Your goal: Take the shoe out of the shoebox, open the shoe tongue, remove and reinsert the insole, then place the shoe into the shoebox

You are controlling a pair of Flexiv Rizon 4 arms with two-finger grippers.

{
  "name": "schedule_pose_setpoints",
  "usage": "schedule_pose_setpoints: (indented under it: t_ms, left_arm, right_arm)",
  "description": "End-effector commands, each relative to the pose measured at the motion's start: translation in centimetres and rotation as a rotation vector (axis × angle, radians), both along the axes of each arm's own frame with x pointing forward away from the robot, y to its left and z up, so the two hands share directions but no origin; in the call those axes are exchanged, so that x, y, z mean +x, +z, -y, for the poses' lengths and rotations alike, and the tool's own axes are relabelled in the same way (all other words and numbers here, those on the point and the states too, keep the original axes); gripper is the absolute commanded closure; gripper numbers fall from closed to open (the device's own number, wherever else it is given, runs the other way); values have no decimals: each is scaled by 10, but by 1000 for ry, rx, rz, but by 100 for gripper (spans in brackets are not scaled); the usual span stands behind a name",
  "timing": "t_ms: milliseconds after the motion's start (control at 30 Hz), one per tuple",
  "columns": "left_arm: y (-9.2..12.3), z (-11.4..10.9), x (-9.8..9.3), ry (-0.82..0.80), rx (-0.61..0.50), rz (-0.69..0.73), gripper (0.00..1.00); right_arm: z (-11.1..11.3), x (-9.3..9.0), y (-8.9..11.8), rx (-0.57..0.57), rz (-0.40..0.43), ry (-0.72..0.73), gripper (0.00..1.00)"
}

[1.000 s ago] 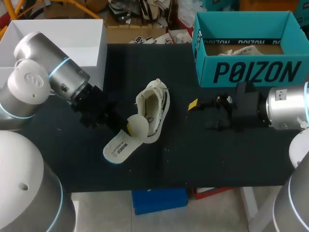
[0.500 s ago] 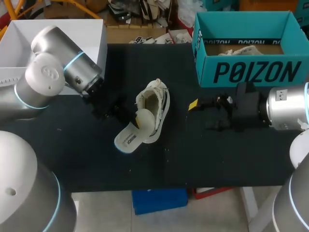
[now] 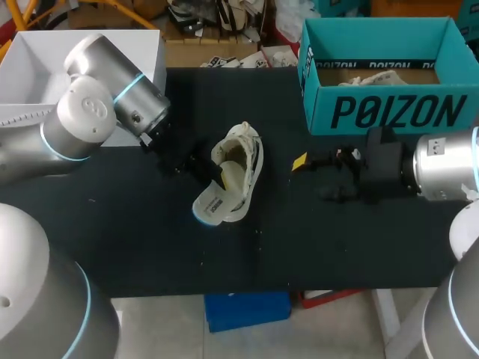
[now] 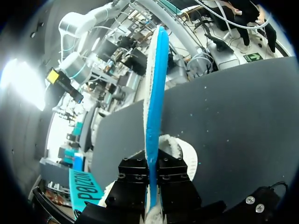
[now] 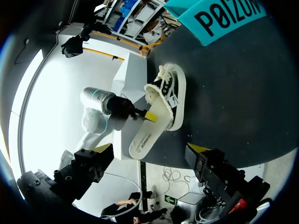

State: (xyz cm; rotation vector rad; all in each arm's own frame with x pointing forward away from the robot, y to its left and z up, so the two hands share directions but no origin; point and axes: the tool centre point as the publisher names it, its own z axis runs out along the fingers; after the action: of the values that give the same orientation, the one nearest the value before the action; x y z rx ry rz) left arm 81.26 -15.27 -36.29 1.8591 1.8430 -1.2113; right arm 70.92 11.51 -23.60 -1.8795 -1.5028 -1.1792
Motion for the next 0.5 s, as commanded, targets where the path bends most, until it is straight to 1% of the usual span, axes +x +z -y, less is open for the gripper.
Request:
schedule_pose_setpoints:
  t_ms: [33,500]
  left_arm:
    - [-4,7,8,11,8,3,100]
    - [-14,17,35,52,45,36,100]
  right_arm:
    - [0,0,0,-1,0,0,0]
    - [0,0,0,-1,0,0,0]
